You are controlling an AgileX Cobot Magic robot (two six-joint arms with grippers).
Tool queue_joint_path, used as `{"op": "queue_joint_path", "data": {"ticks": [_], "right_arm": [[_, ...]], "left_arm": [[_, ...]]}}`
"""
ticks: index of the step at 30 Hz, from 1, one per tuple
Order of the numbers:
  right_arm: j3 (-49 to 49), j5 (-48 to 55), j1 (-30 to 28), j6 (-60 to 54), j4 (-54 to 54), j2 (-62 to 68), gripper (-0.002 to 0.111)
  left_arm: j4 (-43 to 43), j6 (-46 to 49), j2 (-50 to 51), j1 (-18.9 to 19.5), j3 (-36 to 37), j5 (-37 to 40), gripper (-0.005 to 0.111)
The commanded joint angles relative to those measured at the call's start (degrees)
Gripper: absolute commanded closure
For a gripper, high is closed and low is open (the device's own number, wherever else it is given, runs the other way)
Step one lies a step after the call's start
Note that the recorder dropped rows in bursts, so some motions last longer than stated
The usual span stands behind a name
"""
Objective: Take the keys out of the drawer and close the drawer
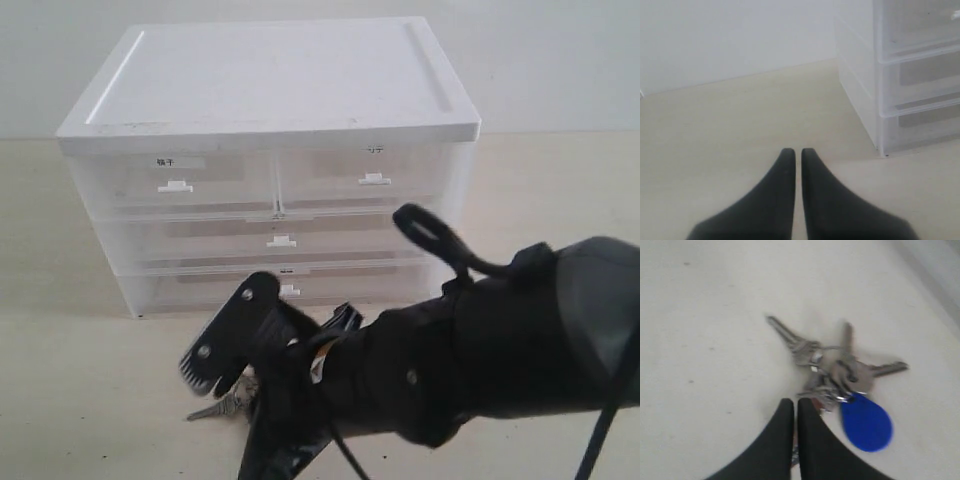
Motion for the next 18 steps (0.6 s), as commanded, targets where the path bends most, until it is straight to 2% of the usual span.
{"op": "queue_joint_path", "data": {"ticks": [1,9,18], "right_arm": [[-2.3,0.5,2.8,1.4,0.3,2.0,0.108],[-6.3,3.5,2.1,2.3,0.3,7.1,0.108],[-6.3,3.2,-7.4,2.7,0.4,9.5,0.108]], "left_arm": [[-0.1,-0.7,-0.2,0.3,0.2,0.0,0.102],[-0.1,-0.7,-0.2,0.3,0.2,0.0,0.102],[0.0,-0.7,-0.2,0.3,0.2,0.0,0.102]]}}
